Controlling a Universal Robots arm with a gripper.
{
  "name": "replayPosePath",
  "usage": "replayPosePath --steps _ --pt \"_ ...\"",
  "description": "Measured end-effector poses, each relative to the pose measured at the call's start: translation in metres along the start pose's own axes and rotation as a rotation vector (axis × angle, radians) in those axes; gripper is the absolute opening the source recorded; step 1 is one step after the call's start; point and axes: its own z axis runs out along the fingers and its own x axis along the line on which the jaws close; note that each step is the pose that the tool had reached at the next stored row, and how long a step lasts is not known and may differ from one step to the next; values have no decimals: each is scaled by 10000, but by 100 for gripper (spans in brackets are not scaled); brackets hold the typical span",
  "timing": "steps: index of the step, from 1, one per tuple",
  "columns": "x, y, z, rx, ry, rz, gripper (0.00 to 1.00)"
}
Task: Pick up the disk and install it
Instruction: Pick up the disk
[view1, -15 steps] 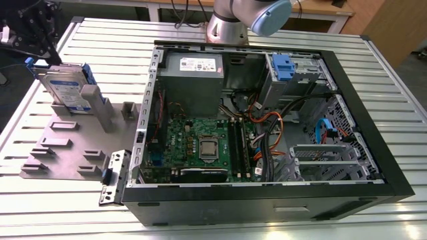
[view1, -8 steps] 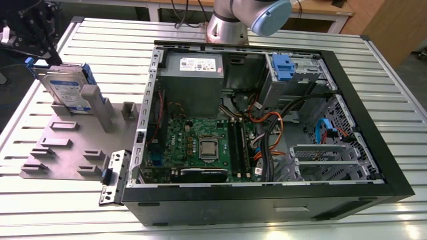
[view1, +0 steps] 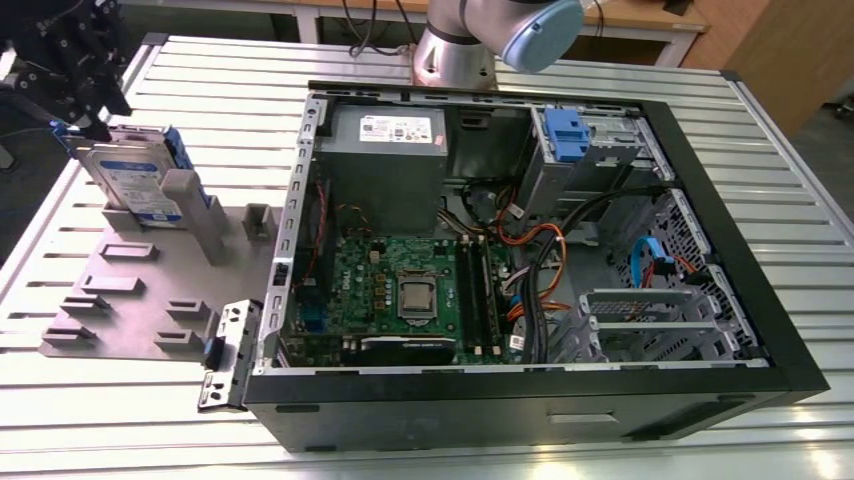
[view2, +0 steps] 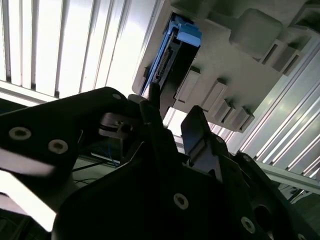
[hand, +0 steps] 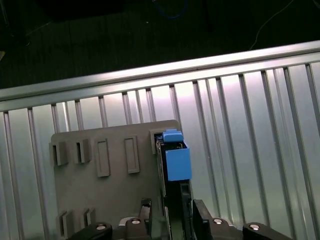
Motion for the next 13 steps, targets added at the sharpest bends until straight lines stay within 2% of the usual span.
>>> replayPosePath --steps 1,2,4,5,6,8,13 --pt "0 0 0 -1 -2 0 47" --pt "0 0 0 -1 -4 0 47" --pt "0 0 0 -1 -5 0 58" --pt "0 0 0 -1 -5 0 58" --pt "0 0 0 -1 -5 0 65" --pt "1 3 13 9 -8 -2 65" --pt "-26 31 105 77 -14 -156 65"
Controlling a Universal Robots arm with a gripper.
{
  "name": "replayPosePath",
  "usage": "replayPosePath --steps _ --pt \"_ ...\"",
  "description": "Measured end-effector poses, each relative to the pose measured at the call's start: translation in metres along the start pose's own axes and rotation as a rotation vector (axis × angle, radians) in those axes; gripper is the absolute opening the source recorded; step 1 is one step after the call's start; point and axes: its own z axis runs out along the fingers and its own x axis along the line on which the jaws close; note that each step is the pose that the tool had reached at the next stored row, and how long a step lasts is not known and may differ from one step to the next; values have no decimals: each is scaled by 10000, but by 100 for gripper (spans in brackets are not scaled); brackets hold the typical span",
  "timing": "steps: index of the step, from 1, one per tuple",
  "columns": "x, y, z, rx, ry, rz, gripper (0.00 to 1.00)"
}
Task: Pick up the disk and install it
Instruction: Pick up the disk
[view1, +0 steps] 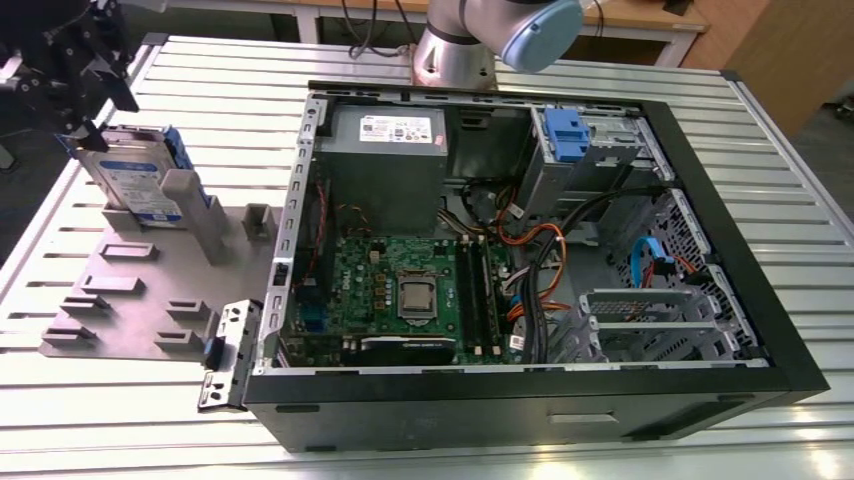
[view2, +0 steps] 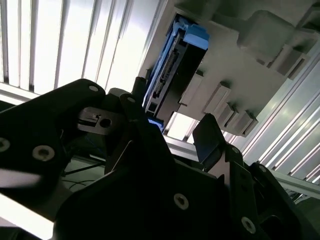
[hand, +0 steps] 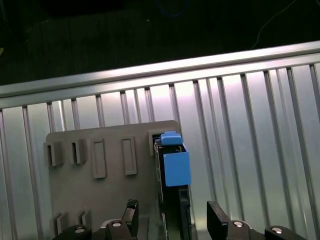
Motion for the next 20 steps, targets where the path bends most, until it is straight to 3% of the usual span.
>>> replayPosePath --steps 4,12,20 --pt "-13 5 74 38 0 -315 65" --pt "-12 8 215 17 21 -1188 65" --pt "-12 6 267 14 23 -1251 65"
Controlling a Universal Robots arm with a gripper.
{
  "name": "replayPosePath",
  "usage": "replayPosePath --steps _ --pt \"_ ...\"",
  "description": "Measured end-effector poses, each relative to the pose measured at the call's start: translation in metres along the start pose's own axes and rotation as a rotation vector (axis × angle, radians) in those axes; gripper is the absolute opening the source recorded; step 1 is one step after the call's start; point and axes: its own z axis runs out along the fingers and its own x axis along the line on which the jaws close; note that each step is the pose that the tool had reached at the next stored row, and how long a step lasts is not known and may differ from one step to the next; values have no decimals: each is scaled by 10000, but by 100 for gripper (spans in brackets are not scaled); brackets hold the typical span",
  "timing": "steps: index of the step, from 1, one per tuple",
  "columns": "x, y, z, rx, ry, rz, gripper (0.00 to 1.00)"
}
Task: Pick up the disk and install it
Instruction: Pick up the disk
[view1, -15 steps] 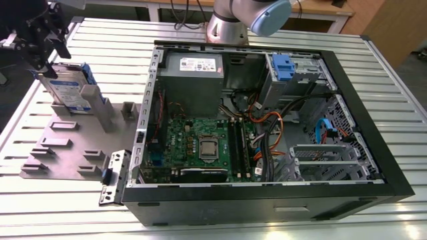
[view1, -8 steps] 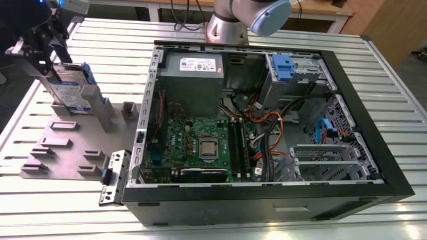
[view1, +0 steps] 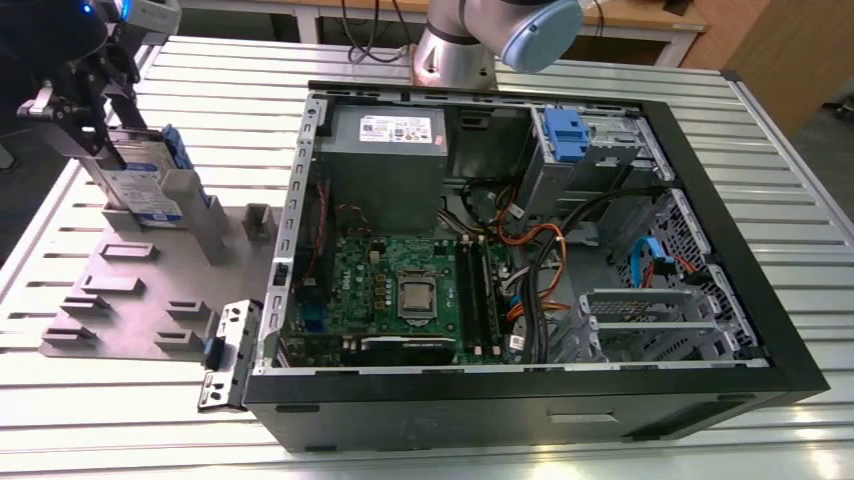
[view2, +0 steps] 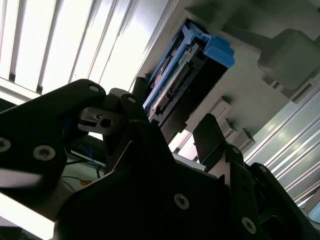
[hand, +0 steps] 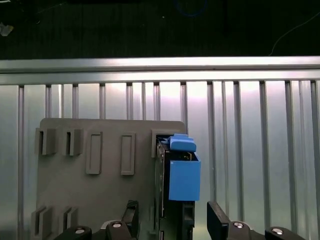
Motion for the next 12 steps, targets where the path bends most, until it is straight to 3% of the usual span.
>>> replayPosePath --steps 6,8,9,12 --pt "0 0 1 0 0 0 65" --pt "0 0 1 1 -1 0 63" --pt "0 0 1 1 0 0 56" --pt "0 0 2 1 0 1 56"
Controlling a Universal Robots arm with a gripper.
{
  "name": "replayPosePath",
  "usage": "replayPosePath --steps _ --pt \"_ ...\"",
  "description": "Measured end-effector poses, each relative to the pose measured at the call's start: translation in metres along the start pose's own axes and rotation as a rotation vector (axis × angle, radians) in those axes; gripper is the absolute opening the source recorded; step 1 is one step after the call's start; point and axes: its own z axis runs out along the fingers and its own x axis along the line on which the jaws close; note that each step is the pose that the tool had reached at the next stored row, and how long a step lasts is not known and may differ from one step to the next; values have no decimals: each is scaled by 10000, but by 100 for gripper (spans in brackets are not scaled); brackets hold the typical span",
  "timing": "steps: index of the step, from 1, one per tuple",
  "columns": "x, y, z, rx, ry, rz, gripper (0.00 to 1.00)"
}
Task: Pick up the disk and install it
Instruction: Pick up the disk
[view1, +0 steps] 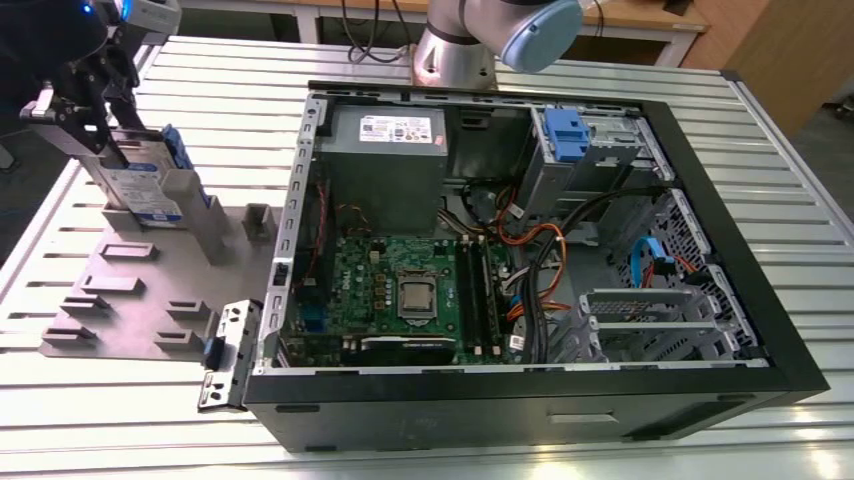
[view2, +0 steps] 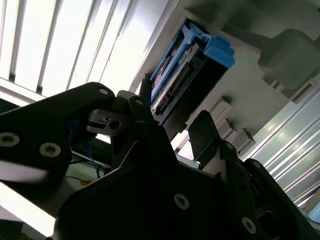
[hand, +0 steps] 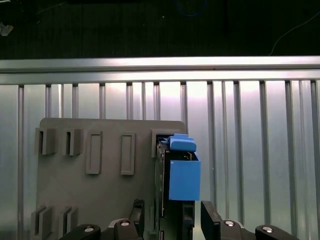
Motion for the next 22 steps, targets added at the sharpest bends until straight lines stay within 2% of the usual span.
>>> replayPosePath --steps 2,3,8,9,19,21,22 --pt "0 0 0 0 0 0 55" --pt "0 0 0 0 0 0 48" --pt "0 0 1 0 0 0 46" --pt "0 0 1 1 -1 0 40" --pt "0 0 1 0 0 0 40" --pt "0 0 1 -1 1 0 38" --pt "0 0 3 0 0 0 35"
